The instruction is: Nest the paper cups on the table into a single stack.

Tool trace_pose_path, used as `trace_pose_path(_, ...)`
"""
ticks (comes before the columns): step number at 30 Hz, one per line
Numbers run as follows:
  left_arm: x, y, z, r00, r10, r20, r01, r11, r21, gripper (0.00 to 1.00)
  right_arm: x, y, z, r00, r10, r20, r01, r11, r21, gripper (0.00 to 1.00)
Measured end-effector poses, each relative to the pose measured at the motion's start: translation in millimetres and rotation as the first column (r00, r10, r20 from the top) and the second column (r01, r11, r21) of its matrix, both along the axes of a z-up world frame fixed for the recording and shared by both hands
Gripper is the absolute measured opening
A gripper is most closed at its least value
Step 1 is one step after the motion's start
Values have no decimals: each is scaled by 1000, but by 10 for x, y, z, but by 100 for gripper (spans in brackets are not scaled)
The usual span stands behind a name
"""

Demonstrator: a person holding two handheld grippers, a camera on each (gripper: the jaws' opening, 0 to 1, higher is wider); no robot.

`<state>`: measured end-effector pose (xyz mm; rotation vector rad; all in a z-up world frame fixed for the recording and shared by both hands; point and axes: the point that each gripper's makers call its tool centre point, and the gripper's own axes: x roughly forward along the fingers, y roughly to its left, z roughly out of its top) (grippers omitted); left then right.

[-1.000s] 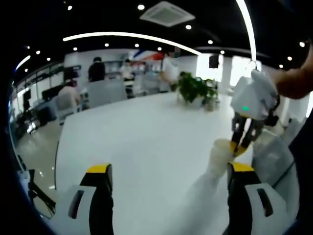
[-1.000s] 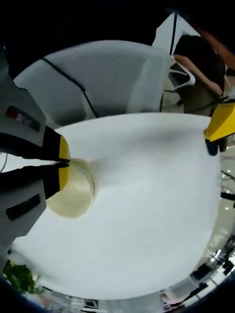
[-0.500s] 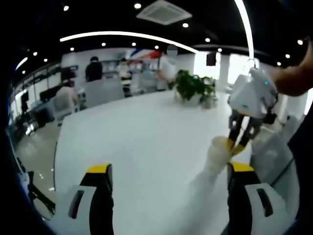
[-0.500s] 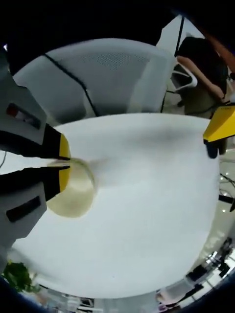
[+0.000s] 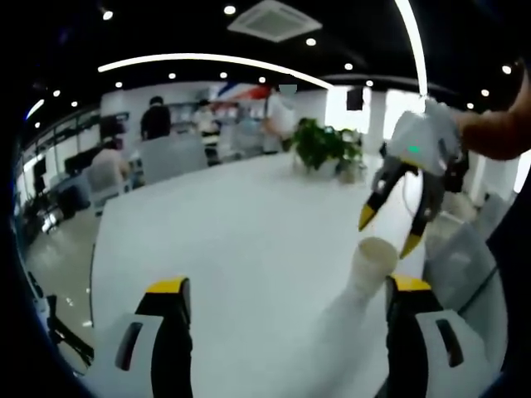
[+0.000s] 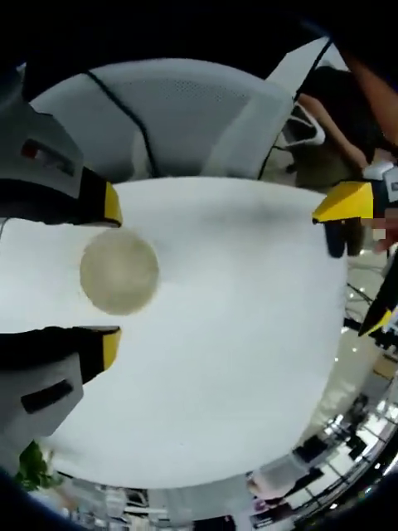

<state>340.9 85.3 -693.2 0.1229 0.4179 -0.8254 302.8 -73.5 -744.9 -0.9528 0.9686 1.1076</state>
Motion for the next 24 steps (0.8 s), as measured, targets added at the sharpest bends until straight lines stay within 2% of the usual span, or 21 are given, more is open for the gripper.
trace_pose_path(5, 4, -40, 81, 999, -20, 33, 20, 1000, -21, 98, 121, -98, 199, 996, -66, 64, 59, 991, 117, 59)
trace_pose_path(8, 21, -56, 99, 999, -27, 45, 28, 999, -18, 98, 165, -167, 316, 991, -103, 91, 85, 980, 180, 61)
trace_pose_path(13, 46, -73, 134, 998, -32, 61, 33, 999, -15, 98, 176, -284, 579, 973, -184, 136, 134, 939, 317, 67)
trace_pose_path(16, 36, -87, 166, 997, -35, 64, 36, 999, -16, 98, 161, -445, 670, 961, -219, 166, 149, 923, 356, 71)
trace_pose_path(18, 26, -93, 190, 997, -36, 68, 37, 999, -17, 98, 188, -517, 747, 948, -243, 205, 142, 900, 411, 78)
trace_pose_path(19, 23, -93, 196, 997, -36, 71, 37, 999, -18, 98, 219, -545, 797, 937, -263, 231, 135, 879, 457, 83)
trace_pose_path(20, 21, -90, 202, 996, -35, 77, 37, 999, -19, 98, 220, -562, 817, 932, -281, 227, 140, 861, 489, 89)
trace_pose_path(21, 21, -87, 202, 996, -34, 81, 36, 999, -20, 98, 220, -586, 859, 927, -300, 226, 140, 835, 532, 92)
trace_pose_path(22, 20, -86, 201, 996, -35, 83, 36, 999, -20, 98, 223, -593, 882, 923, -308, 228, 139, 823, 551, 93)
trace_pose_path(23, 8, -89, 201, 996, -37, 83, 39, 999, -17, 98, 229, -622, 933, 914, -337, 224, 144, 788, 598, 94)
trace_pose_path(24, -2, -91, 206, 995, -40, 86, 42, 999, -15, 98, 240, -650, 956, 907, -354, 227, 146, 771, 619, 97)
